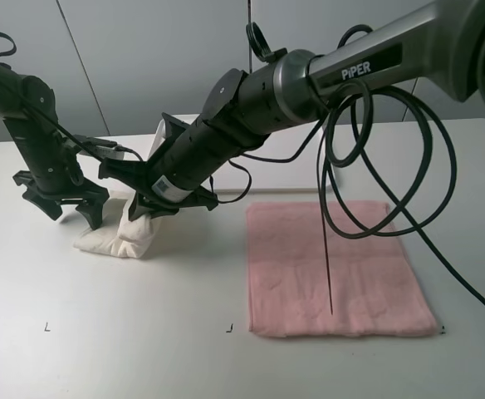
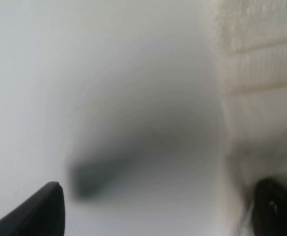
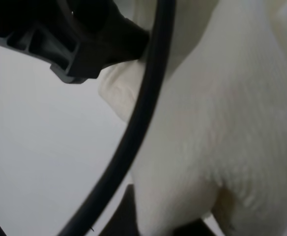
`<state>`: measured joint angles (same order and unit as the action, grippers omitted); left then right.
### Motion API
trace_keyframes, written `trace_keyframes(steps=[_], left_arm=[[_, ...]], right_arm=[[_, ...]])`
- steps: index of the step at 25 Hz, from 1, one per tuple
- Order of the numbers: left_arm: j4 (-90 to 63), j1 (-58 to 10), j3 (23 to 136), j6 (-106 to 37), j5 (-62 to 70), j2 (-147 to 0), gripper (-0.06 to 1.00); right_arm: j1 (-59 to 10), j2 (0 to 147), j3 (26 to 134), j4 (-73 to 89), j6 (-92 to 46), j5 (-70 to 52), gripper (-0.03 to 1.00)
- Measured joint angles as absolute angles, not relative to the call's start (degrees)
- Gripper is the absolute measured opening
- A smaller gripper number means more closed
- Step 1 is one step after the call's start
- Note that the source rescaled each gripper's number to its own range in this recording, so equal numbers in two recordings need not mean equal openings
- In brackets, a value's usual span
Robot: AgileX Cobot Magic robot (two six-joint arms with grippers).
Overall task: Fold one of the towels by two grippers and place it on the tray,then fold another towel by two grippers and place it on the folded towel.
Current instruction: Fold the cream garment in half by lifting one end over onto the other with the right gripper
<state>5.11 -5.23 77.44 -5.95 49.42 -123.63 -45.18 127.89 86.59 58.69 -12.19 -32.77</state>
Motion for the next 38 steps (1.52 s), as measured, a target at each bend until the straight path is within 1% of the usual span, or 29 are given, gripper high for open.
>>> trace_keyframes(steps=[5, 13, 22, 32, 33, 35, 38], left_arm=[[4.98, -5.14, 77.44, -5.52, 49.42, -123.63, 0.99], [4.88, -5.14, 77.44, -5.54, 49.42, -123.72, 0.99], [0.00, -5.01, 78.78, -9.05, 49.54, -123.14, 0.99], [-1.84, -4.11, 86.05, -10.41, 53.77, -116.87, 0.99], [-1.88, -4.11, 86.57, -10.41, 54.28, -116.74, 0.99], [-1.99, -4.11, 87.60, -10.41, 55.27, -116.23, 0.99], [-1.99, -4.11, 88.27, -10.41, 55.89, -115.66, 0.99]], right_arm=[[-45.18, 130.37, 86.59, 75.45, -25.62, -32.46, 0.05], [-45.18, 134.96, 86.59, 90.85, -36.61, -32.37, 0.05], [-45.18, 136.21, 86.59, 93.73, -38.38, -32.14, 0.05], [-45.18, 136.21, 86.59, 93.99, -38.02, -32.02, 0.05], [-45.18, 136.21, 86.59, 94.45, -37.99, -32.02, 0.08], [-45.18, 136.21, 86.59, 96.57, -37.89, -32.02, 0.18], [-45.18, 136.21, 86.73, 98.96, -38.63, -32.12, 0.42]])
